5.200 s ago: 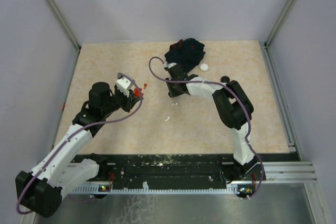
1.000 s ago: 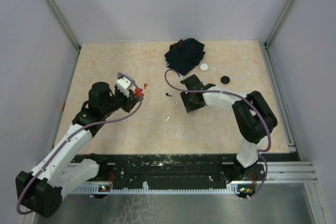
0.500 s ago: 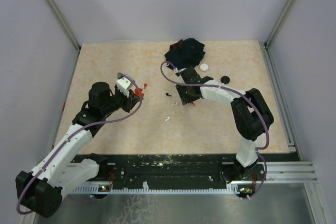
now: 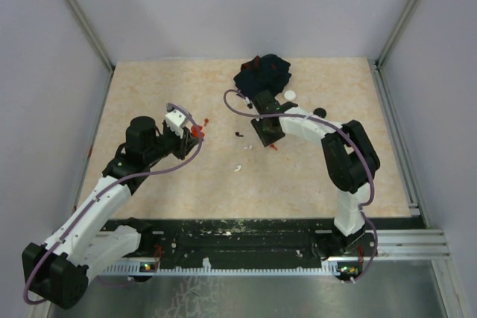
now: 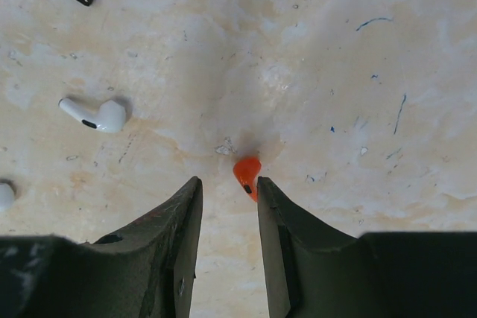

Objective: Insert the wireless bluetooth earbuds into the charging case
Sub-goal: Pick up the earbud from the center of the board.

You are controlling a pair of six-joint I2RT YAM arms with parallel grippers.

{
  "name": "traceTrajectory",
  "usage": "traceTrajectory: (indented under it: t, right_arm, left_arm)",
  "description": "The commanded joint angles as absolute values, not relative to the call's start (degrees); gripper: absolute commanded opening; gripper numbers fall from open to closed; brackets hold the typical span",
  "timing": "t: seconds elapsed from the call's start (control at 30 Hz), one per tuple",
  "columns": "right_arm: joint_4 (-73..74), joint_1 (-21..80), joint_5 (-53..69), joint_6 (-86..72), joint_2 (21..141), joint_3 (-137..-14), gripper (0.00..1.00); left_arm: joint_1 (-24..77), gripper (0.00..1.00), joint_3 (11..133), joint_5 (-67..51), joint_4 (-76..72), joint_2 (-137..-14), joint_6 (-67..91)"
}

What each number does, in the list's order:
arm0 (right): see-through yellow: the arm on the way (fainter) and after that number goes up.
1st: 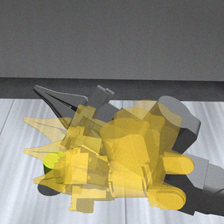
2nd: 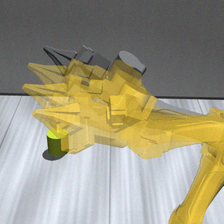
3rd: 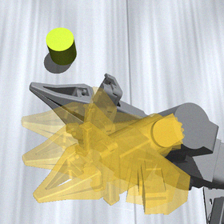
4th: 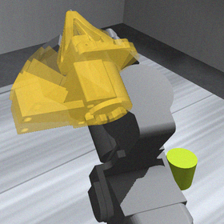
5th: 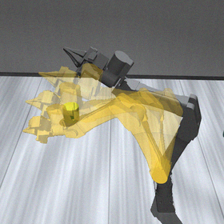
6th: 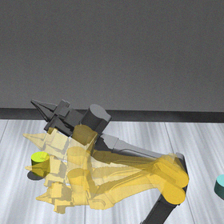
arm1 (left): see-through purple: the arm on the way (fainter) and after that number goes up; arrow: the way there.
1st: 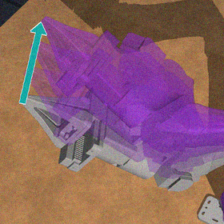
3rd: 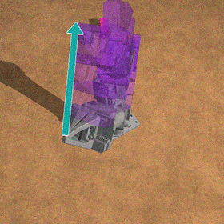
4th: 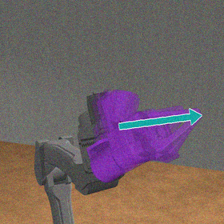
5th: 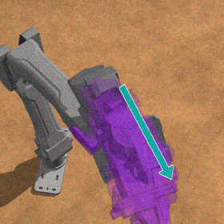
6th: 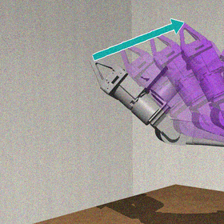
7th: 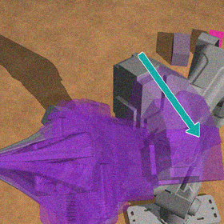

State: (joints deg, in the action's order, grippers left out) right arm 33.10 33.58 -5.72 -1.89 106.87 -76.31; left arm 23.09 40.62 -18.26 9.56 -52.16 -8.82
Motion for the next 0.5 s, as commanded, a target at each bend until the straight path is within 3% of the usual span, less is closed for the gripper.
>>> traceTrajectory:
  t: [0.0,0.47]
  right_arm:
    - [35.46,33.05,-6.44,0.07,109.54,-80.15,0.36]
    - [35.94,31.99,-4.48,0.37,112.8,-80.54,0.34]
  left_arm:
    - [22.93,0.01,42.71,-19.25,9.84,-51.15,-8.61]
    - [22.91,0.01,42.61,-19.48,9.84,-51.59,-8.7]
